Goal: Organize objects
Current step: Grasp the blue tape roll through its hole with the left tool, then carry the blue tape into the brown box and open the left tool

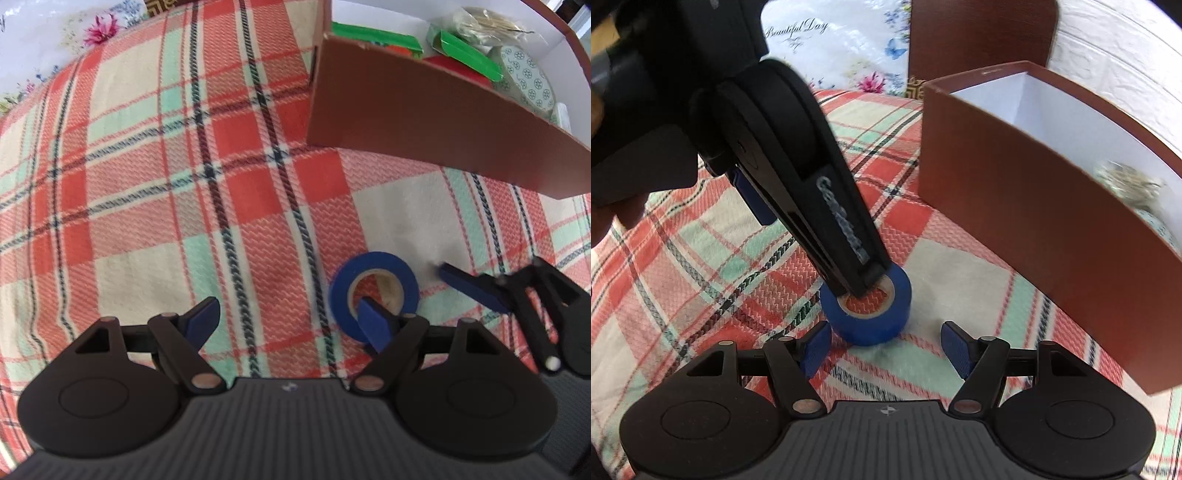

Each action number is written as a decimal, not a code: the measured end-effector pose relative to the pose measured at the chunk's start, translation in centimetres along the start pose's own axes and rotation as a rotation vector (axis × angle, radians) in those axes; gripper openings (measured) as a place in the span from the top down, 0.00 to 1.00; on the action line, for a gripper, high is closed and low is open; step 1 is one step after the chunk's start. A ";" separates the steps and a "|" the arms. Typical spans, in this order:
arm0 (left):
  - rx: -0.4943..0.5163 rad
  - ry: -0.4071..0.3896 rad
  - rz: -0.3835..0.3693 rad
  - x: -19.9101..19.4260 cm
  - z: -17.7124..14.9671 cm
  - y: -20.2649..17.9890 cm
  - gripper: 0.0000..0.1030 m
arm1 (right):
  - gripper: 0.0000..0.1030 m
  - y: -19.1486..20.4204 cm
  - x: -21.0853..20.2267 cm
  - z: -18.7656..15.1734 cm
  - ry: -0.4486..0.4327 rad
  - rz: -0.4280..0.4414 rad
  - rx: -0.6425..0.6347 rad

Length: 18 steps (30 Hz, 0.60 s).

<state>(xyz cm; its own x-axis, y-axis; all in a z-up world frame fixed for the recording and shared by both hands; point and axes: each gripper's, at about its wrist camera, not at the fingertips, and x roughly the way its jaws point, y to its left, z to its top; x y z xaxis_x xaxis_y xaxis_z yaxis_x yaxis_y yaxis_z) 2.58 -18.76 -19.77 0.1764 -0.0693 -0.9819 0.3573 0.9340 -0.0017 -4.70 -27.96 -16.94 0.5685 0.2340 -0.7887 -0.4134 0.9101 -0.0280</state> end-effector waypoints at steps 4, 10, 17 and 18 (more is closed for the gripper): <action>-0.023 0.007 -0.033 0.5 0.1 0.3 0.20 | 0.36 0.2 0.5 0.2 -0.003 0.007 -0.007; -0.059 0.013 -0.101 1.0 0.3 0.6 0.26 | 0.36 0.2 0.7 0.2 -0.013 0.016 -0.026; -0.081 0.034 -0.166 0.6 1.2 1.0 0.79 | 0.48 0.9 0.8 1.3 -0.020 0.059 -0.056; -0.085 0.009 -0.169 -0.7 1.6 1.0 0.78 | 0.48 0.9 0.2 1.7 -0.037 0.046 -0.048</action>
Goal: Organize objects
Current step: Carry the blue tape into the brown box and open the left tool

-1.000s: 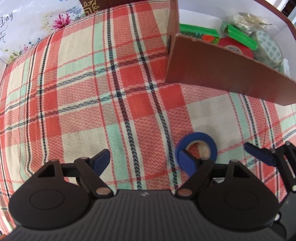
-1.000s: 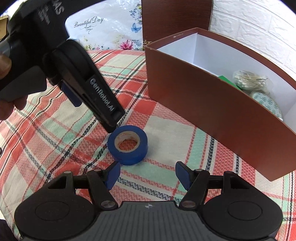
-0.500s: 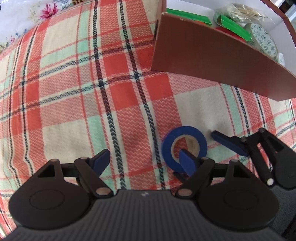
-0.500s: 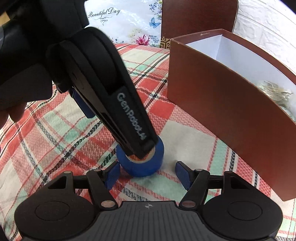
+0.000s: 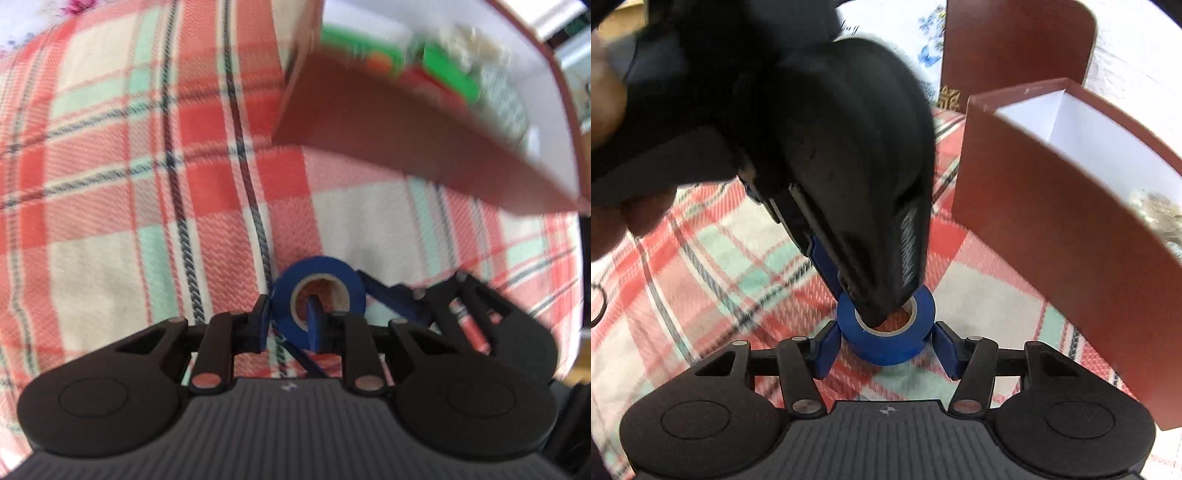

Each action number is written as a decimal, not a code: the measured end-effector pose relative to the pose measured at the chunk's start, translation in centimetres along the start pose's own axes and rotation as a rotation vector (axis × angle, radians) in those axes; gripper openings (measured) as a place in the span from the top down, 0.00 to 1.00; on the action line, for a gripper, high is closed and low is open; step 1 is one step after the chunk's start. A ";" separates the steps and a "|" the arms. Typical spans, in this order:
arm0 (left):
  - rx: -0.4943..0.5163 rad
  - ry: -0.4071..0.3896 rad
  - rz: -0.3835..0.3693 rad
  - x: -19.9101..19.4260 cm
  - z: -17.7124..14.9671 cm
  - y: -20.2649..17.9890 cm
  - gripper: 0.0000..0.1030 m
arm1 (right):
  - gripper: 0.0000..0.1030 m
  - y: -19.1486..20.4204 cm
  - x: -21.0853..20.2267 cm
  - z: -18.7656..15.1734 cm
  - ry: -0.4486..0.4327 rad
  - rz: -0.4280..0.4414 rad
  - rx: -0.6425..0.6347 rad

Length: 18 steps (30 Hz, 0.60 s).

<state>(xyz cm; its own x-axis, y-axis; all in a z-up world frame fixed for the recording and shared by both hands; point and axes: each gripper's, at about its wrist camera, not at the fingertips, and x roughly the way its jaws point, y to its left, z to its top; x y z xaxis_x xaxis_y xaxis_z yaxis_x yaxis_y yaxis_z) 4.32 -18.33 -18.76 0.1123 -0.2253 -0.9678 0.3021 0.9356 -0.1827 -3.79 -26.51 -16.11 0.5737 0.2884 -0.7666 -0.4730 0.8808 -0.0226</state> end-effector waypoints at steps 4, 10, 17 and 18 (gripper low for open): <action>0.049 -0.132 -0.066 -5.4 1.8 -1.6 0.78 | 0.48 -1.6 -3.6 2.0 -0.140 -0.094 0.050; 0.177 -0.268 -0.124 -8.9 5.9 -7.2 0.74 | 0.48 -5.4 -7.0 4.4 -0.279 -0.288 0.128; 0.312 -0.282 0.007 -6.7 8.2 -14.0 0.33 | 0.45 -10.6 -6.1 2.7 -0.187 -0.470 0.251; 0.327 -0.292 0.029 -7.5 7.3 -14.6 0.33 | 0.45 -11.2 -6.1 2.3 -0.165 -0.501 0.274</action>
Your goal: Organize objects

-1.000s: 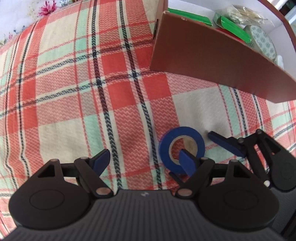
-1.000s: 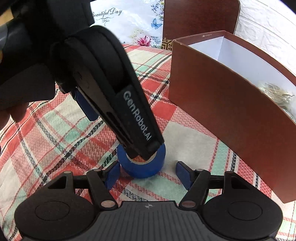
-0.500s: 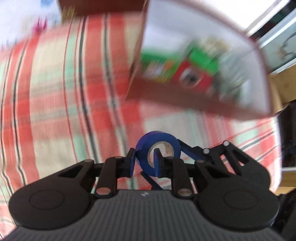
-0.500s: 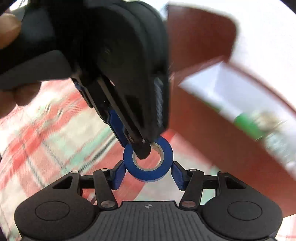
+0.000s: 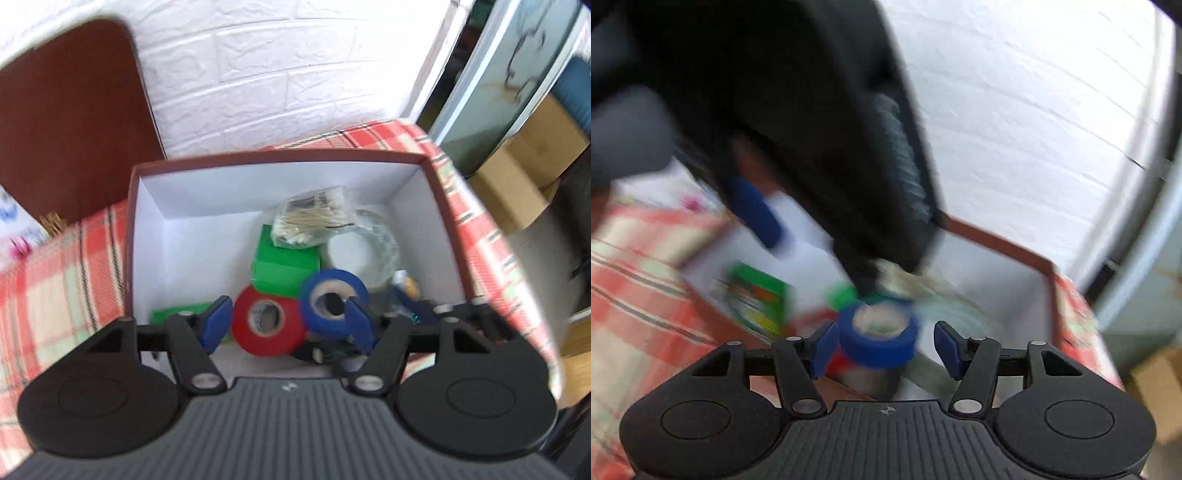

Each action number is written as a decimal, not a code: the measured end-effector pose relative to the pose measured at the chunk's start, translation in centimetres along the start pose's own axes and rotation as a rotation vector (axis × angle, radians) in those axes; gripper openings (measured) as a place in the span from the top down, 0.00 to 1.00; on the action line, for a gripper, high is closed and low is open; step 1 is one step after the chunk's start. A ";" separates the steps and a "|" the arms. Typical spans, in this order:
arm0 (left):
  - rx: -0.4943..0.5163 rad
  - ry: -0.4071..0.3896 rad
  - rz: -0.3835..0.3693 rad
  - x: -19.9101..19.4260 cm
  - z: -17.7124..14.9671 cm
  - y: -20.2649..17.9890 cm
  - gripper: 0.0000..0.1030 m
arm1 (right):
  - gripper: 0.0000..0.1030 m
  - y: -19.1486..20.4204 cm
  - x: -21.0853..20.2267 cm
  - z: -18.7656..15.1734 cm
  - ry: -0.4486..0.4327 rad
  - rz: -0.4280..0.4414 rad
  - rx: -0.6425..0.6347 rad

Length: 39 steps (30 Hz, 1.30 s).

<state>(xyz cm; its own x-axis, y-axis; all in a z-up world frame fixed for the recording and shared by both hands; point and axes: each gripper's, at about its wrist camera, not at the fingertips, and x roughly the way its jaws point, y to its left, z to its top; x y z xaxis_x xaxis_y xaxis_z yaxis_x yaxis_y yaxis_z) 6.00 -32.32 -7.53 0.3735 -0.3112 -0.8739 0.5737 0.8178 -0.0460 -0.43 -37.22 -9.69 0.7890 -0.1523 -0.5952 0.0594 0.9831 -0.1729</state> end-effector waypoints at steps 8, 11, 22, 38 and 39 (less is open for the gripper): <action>0.029 -0.010 0.065 -3.7 -1.9 0.0 0.22 | 0.42 -3.3 -4.2 -1.2 0.014 0.002 0.119; 0.029 -0.017 0.090 -4.5 -3.2 0.8 0.21 | 0.41 -4.0 -6.7 -1.7 0.012 0.004 0.172; 0.027 -0.035 0.124 -9.1 -9.6 6.4 0.04 | 0.34 1.3 -10.5 -0.5 0.050 0.040 0.369; -0.135 -0.142 0.209 -18.0 -15.7 18.6 0.00 | 0.29 14.4 -16.3 4.2 0.010 0.113 0.325; -0.148 -0.154 0.213 -18.4 -16.2 18.9 0.00 | 0.29 14.7 -16.5 4.5 0.006 0.117 0.318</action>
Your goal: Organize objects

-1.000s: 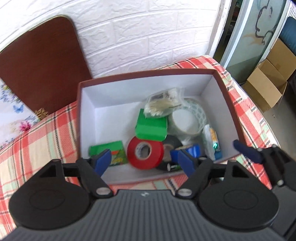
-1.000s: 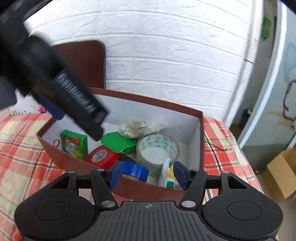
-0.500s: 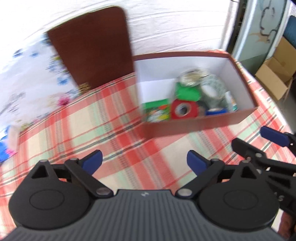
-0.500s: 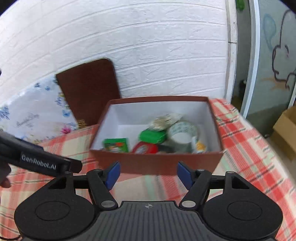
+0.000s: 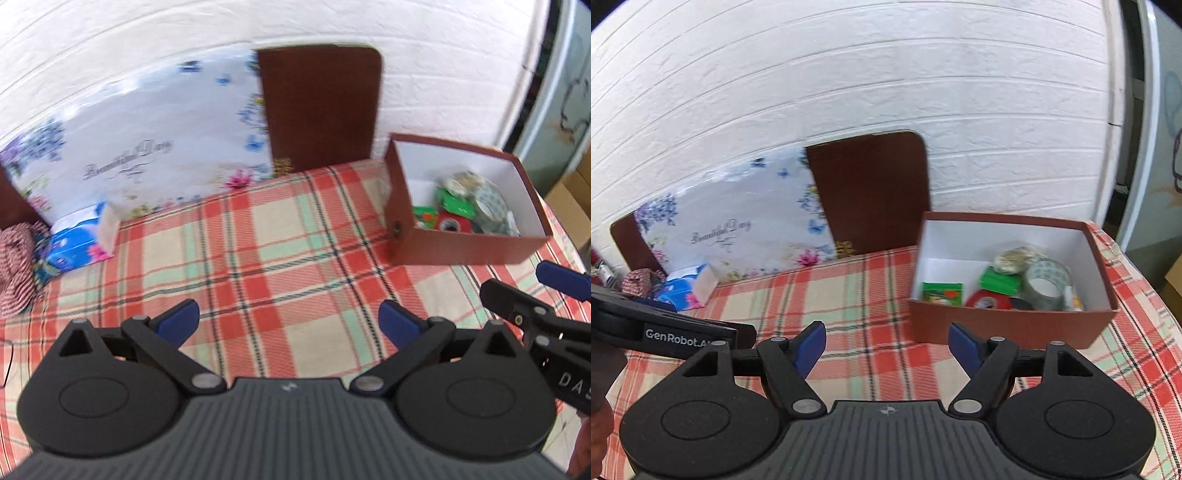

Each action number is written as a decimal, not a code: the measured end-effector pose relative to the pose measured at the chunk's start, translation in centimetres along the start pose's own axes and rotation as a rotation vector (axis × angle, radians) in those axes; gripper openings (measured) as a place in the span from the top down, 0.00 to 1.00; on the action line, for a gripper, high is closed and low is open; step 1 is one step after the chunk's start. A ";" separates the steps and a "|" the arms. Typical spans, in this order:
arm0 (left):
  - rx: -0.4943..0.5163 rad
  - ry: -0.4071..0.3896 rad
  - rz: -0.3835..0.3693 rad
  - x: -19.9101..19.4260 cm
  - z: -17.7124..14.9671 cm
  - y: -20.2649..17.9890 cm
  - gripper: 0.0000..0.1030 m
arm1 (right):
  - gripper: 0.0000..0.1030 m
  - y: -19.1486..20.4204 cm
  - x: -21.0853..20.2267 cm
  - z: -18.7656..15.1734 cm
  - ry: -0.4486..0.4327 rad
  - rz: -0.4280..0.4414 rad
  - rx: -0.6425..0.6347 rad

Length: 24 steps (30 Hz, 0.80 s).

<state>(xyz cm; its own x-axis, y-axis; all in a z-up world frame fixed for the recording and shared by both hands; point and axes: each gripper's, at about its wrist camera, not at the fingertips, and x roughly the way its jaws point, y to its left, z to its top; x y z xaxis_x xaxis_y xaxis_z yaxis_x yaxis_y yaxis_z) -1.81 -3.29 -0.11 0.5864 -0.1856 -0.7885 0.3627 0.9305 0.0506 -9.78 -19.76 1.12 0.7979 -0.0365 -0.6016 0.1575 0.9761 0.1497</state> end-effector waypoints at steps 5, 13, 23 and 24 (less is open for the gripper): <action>-0.038 -0.066 0.031 -1.9 0.1 1.7 0.00 | 0.28 1.7 -1.1 1.6 -0.044 0.001 -0.026; -0.002 -0.387 0.106 -9.9 2.0 0.9 0.00 | 0.24 2.2 -4.7 5.5 -0.174 -0.002 -0.005; -0.113 -0.621 -0.068 -14.1 4.5 1.6 0.00 | 0.22 1.9 -6.8 5.6 -0.238 -0.058 -0.011; -0.099 -0.602 -0.030 -13.7 5.1 1.2 0.00 | 0.22 1.9 -6.8 5.5 -0.235 -0.061 -0.014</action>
<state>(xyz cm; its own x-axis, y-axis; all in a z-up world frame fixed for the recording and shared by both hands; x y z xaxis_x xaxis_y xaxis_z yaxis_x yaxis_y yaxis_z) -5.74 -1.25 13.85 0.8939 -0.3308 -0.3025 0.3330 0.9418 -0.0458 -11.69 -18.86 9.79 0.9008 -0.1429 -0.4101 0.2028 0.9734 0.1062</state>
